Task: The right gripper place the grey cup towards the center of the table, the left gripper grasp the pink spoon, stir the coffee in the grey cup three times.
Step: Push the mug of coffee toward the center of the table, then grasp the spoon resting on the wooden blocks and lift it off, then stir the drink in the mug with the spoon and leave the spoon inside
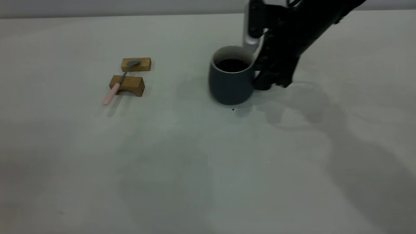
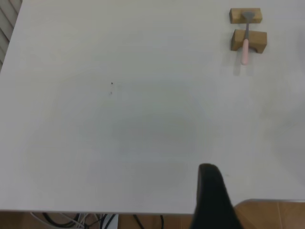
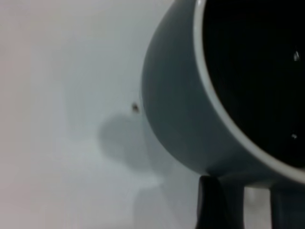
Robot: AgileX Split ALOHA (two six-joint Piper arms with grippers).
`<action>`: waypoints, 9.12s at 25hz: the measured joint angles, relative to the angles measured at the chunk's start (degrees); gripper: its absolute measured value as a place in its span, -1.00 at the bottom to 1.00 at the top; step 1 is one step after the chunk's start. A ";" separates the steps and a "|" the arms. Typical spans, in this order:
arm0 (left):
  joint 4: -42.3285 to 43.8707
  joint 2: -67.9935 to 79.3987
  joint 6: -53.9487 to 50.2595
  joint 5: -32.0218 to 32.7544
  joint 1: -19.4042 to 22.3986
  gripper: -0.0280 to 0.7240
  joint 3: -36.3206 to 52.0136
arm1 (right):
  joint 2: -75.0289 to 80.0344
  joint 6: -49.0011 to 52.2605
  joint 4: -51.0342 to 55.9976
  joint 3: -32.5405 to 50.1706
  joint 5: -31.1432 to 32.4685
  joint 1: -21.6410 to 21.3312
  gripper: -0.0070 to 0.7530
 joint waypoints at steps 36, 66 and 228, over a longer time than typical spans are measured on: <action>0.00 0.00 0.00 0.00 0.00 0.52 0.00 | -77.77 132.21 -62.38 44.15 46.91 1.76 0.31; 0.00 0.00 0.00 0.00 0.00 0.52 0.00 | -137.56 119.95 -54.23 56.31 43.14 -9.14 0.31; -102.80 138.19 -40.80 -22.70 -14.06 -0.56 -56.87 | -137.63 119.95 -54.20 56.31 43.14 -9.14 0.31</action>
